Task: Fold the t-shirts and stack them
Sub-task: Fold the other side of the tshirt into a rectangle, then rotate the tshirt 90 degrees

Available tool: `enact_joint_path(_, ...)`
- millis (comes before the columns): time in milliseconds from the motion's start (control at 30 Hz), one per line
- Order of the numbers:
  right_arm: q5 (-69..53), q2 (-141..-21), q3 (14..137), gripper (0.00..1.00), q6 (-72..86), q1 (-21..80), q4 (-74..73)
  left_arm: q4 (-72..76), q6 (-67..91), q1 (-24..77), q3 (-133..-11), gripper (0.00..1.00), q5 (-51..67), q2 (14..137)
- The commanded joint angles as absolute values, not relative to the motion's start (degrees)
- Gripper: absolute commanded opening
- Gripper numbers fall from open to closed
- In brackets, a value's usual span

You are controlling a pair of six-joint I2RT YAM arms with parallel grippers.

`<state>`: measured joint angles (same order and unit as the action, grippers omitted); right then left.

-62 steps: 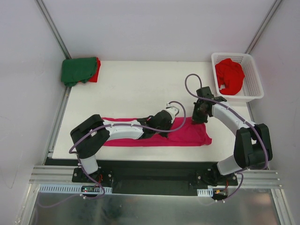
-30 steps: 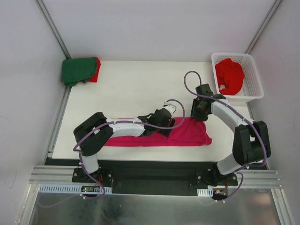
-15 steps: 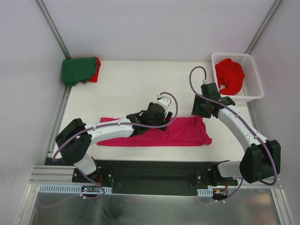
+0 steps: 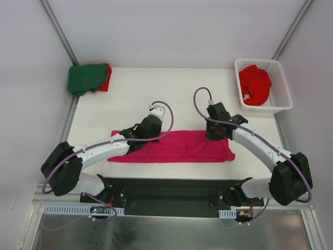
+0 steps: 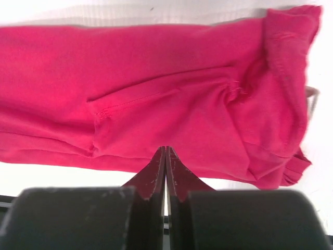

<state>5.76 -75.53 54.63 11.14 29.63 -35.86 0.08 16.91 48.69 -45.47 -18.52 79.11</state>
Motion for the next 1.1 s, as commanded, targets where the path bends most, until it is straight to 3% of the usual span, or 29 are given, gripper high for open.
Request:
enact_joint_path(0, 8.3, -77.8, 54.8, 0.01, 14.2, 33.3, -34.6, 0.3, 17.4, 47.4, -43.6, 0.23, -19.4, 73.0)
enact_joint_path(167, 10.5, -81.8, 55.4, 0.01, 16.3, 36.0, -34.1, -2.1, 17.0, 44.6, -42.9, 0.35, -19.5, 68.2)
enact_joint_path(300, 11.3, -85.2, 55.5, 0.01, 17.5, 37.1, -33.8, -3.1, 16.4, 41.9, -42.4, 0.39, -19.3, 64.2)
enact_joint_path(767, 13.3, -97.9, 59.1, 0.01, 19.0, 37.7, -33.7, -8.3, 13.9, 38.1, -43.2, 0.41, -21.5, 54.7)
enact_joint_path(1067, 15.7, -107.1, 67.7, 0.01, 17.0, 37.6, -35.1, -12.6, 12.3, 36.7, -45.0, 0.42, -23.6, 50.5)
